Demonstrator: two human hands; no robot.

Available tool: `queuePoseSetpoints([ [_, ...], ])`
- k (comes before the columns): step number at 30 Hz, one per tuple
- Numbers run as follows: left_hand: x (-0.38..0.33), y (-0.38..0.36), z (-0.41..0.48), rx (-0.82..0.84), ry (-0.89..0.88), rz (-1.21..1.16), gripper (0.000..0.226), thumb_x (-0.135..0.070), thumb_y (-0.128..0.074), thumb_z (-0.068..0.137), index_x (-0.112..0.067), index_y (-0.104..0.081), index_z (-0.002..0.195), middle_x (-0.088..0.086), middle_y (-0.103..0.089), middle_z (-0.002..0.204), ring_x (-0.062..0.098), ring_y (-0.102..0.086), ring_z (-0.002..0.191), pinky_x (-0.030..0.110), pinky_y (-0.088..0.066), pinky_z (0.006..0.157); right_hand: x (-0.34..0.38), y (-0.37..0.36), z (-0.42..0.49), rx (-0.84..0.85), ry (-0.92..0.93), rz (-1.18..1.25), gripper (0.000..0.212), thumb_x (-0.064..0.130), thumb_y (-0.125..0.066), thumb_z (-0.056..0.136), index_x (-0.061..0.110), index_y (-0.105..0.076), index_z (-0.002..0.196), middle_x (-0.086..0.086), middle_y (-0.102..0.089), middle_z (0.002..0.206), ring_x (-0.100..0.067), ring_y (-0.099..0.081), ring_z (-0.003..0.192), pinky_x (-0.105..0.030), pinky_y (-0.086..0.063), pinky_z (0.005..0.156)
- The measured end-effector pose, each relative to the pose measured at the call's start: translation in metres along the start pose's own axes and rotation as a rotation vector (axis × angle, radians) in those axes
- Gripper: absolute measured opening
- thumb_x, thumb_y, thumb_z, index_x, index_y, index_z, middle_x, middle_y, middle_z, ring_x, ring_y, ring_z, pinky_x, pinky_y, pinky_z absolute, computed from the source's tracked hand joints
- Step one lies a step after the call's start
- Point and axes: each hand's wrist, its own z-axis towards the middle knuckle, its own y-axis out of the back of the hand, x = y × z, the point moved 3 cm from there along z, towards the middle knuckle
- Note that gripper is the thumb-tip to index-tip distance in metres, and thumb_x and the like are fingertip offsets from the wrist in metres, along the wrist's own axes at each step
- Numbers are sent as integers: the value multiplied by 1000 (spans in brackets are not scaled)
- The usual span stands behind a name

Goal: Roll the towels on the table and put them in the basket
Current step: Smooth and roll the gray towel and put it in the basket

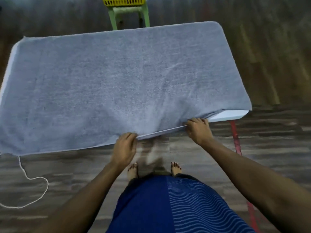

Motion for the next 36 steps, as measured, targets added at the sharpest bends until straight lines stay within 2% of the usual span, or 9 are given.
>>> queuePoseSetpoints([
  [4, -11, -23, -1, 27, 293, 127, 26, -9, -57, 87, -12, -66, 112, 12, -65, 107, 33, -60, 98, 42, -47, 84, -84, 22, -13, -26, -93, -49, 14, 29, -63, 82, 25, -72, 93, -1, -70, 99, -27, -63, 101, -42, -31, 91],
  [6, -35, -45, -4, 123, 433, 247, 43, -8, -63, 82, -13, -58, 124, 15, -57, 121, 36, -51, 111, 45, -40, 92, -103, 26, -23, -5, -85, -49, 15, 34, -61, 83, 26, -73, 90, 2, -72, 95, -24, -64, 98, -41, -29, 90],
  [8, -79, -72, 5, 197, 315, 252, 55, -15, -65, 81, -16, -51, 134, 13, -52, 129, 35, -46, 119, 45, -35, 98, -108, 27, -32, 5, -27, -30, 14, 35, -64, 85, 28, -73, 93, 4, -72, 97, -21, -63, 100, -38, -26, 92],
  [11, -161, -115, 35, 237, 25, 146, 61, -21, -71, 76, -22, -52, 133, 5, -54, 127, 29, -49, 117, 42, -38, 96, -107, 30, -39, -33, 36, 53, 16, 35, -64, 87, 28, -73, 98, 5, -69, 99, -19, -62, 102, -34, -24, 92],
  [14, -219, -140, 66, 215, -83, 69, 49, -21, -67, 78, -18, -58, 126, 5, -58, 120, 27, -50, 113, 40, -37, 94, -110, 39, -40, -98, 55, 106, 17, 35, -62, 85, 27, -73, 96, 5, -69, 97, -18, -62, 100, -33, -25, 91],
  [17, -241, -149, 85, 171, -98, 78, 28, -15, -51, 85, -13, -67, 108, 6, -64, 101, 30, -57, 96, 41, -41, 82, -122, 50, -39, -133, 73, 125, 12, 32, -68, 84, 27, -72, 94, 6, -68, 94, -18, -62, 99, -33, -24, 89],
  [20, -246, -143, 92, 117, -98, -21, 21, -9, -54, 89, -9, -69, 103, 8, -65, 93, 31, -59, 86, 40, -48, 72, -141, 54, -37, -96, 68, 93, 15, 30, -69, 82, 27, -71, 97, 5, -66, 96, -18, -61, 102, -34, -23, 89],
  [29, -252, -129, 88, 88, -154, -90, 15, -11, -58, 95, -9, -69, 105, 3, -65, 90, 23, -59, 83, 38, -50, 71, -233, 67, -40, -85, -231, -33, 22, 20, -61, 85, 29, -70, 104, 5, -67, 106, -19, -58, 107, -39, -18, 103],
  [36, -250, -138, 84, 146, -128, -13, 18, -13, -59, 94, -10, -70, 107, 1, -67, 96, 22, -60, 87, 33, -47, 73, -248, 58, -69, -125, -415, -92, 23, 29, -56, 87, 32, -71, 105, 5, -70, 105, -22, -55, 103, -42, -24, 97],
])
